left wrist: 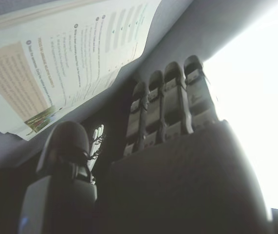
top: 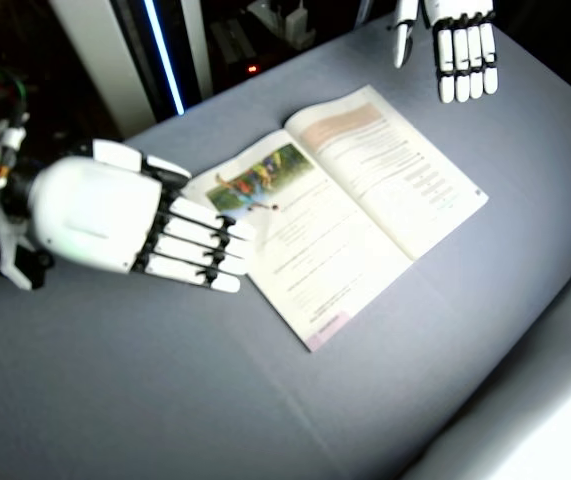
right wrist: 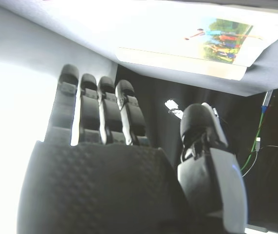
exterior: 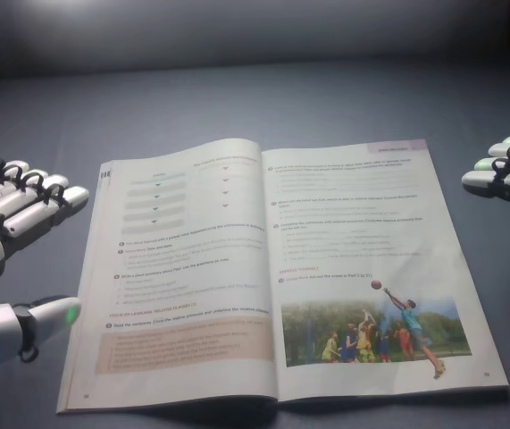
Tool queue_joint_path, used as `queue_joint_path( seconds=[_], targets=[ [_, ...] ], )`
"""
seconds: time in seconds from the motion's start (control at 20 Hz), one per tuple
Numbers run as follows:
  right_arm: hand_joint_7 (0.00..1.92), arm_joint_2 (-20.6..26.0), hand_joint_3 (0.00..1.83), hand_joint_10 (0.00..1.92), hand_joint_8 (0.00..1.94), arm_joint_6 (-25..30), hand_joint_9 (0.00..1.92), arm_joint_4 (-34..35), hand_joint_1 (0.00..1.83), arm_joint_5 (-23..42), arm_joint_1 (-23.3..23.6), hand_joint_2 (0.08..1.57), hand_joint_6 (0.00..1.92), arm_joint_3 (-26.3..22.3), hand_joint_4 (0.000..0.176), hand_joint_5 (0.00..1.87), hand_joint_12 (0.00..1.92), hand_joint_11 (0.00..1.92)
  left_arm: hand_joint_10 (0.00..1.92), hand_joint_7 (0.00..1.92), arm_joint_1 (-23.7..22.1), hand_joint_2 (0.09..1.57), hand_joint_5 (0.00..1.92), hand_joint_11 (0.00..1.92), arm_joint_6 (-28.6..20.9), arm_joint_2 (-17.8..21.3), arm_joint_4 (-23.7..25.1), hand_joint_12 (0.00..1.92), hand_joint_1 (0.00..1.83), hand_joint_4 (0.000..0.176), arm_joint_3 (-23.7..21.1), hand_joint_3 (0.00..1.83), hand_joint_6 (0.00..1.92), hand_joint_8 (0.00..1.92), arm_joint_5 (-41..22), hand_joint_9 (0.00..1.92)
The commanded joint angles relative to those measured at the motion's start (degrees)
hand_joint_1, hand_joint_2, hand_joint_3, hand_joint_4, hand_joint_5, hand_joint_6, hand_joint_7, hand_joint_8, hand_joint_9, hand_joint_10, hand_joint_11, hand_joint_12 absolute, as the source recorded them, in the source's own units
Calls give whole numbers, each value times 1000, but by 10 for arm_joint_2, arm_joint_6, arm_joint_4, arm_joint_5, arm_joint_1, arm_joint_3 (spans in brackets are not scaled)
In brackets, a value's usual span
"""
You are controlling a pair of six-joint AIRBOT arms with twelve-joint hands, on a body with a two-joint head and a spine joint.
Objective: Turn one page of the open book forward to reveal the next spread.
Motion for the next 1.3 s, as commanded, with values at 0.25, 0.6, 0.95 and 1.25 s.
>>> queue_joint_path(
  seconds=[0.25, 0.6, 0.95, 1.25],
  targets=[
    [31, -1, 14, 0, 3, 17, 0, -7, 0, 41, 16, 1324, 0, 8, 0, 54, 6, 14, 0, 3, -10, 1240, 3, 0, 0, -3, -6, 0, 0, 0, 7, 16, 1, 1, -67, 0],
    [0, -30, 0, 0, 0, 119, 0, -186, 0, -54, 97, 1286, 0, 38, 0, 0, 0, 0, 1, 7, -11, 1269, 1, 13, 0, -5, -5, 6, 0, 0, 7, 19, 0, 2, -69, 3],
    [28, -47, 0, 0, 8, 184, 2, -327, 0, -123, 113, 1223, 9, 43, 0, 34, 12, 30, 0, 0, -12, 1275, 0, 20, -2, -7, -2, 10, 0, 0, 6, 13, 0, 0, -68, 2],
    [36, -77, 0, 4, 4, 212, 17, -399, 0, -146, 119, 1207, 6, 54, 0, 45, 11, 32, 0, 0, -14, 1278, 6, 7, -3, -10, 0, 3, 0, 0, 9, 9, 1, 0, -64, 0]
  ],
)
